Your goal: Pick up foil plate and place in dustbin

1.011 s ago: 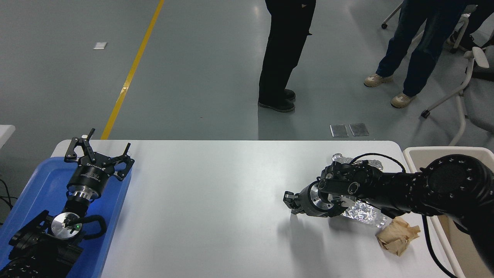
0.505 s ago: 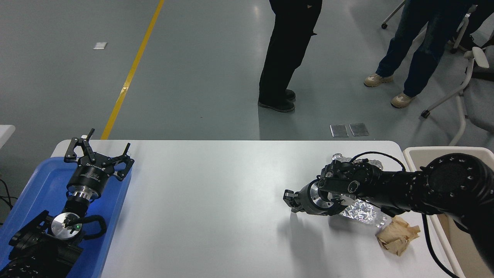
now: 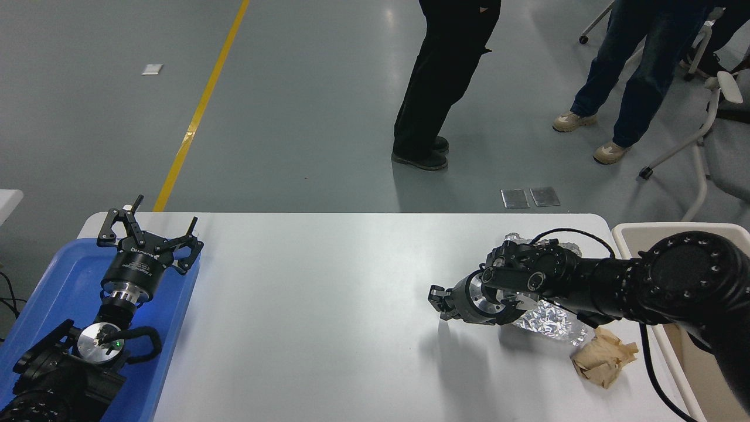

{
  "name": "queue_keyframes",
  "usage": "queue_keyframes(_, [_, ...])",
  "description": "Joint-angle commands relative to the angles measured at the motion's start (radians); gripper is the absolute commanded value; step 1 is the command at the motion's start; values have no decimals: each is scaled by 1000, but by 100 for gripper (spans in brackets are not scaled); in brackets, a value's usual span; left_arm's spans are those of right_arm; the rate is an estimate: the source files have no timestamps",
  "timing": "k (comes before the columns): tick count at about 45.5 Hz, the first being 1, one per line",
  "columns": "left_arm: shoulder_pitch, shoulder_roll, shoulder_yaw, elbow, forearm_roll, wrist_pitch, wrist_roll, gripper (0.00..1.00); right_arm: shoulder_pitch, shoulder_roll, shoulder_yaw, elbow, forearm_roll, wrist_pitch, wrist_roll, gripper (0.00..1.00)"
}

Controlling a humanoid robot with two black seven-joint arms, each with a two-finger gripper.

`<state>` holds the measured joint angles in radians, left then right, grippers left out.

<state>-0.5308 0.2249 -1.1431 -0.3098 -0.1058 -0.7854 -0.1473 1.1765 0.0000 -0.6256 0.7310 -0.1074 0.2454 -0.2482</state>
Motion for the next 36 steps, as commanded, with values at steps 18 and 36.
queue_keyframes(18, [0, 1, 0, 0, 0, 0, 0, 99, 87, 0, -12, 45, 20, 2, 9, 24])
queue_keyframes(36, [0, -1, 0, 0, 2, 0, 0, 99, 495, -47, -166, 476, 276, 8, 12, 85])
